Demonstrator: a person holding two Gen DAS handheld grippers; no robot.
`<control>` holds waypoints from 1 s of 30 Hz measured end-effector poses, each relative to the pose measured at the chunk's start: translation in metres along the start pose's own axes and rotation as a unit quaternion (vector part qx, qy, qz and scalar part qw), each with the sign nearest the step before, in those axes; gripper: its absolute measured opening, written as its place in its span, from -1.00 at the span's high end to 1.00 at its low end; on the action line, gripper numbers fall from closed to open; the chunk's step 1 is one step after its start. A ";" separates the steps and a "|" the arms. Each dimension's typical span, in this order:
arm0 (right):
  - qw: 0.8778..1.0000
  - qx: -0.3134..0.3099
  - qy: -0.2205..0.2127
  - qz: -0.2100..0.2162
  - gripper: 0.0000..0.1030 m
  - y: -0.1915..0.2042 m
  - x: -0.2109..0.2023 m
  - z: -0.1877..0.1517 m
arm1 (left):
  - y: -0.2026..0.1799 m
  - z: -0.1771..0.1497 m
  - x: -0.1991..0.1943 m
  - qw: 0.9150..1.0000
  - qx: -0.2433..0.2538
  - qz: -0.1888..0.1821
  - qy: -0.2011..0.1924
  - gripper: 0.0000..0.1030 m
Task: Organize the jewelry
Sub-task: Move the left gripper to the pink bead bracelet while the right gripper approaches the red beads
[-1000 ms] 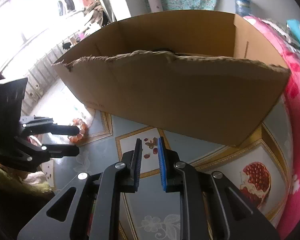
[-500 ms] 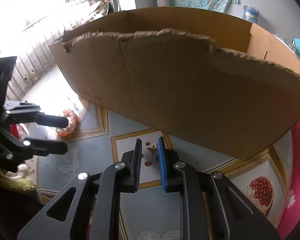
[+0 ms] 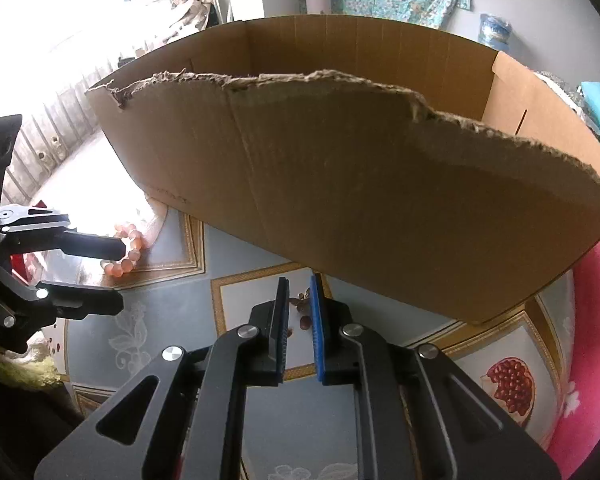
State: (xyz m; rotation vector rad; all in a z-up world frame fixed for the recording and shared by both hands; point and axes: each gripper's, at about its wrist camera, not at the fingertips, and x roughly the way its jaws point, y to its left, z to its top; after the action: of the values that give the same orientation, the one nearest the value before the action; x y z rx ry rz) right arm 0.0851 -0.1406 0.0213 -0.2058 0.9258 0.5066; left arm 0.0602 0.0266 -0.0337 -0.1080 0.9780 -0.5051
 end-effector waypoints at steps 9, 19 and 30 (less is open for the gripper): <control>1.000 -0.002 0.010 0.008 0.78 -0.004 0.007 0.004 | 0.006 -0.004 -0.003 1.000 -0.006 0.000 0.000 0.03; 0.999 0.013 0.022 0.020 0.80 -0.010 0.008 0.006 | 0.007 -0.004 -0.002 1.000 -0.008 0.001 0.000 0.03; 0.999 0.027 0.022 0.026 0.78 -0.015 -0.013 -0.014 | 0.006 -0.002 0.000 1.000 -0.001 0.001 0.006 0.03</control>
State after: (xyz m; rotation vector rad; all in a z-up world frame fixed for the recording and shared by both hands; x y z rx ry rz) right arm 0.0760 -0.1635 0.0231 -0.1442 0.9895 0.5267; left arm 0.0609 0.0324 -0.0373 -0.1050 0.9909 -0.5038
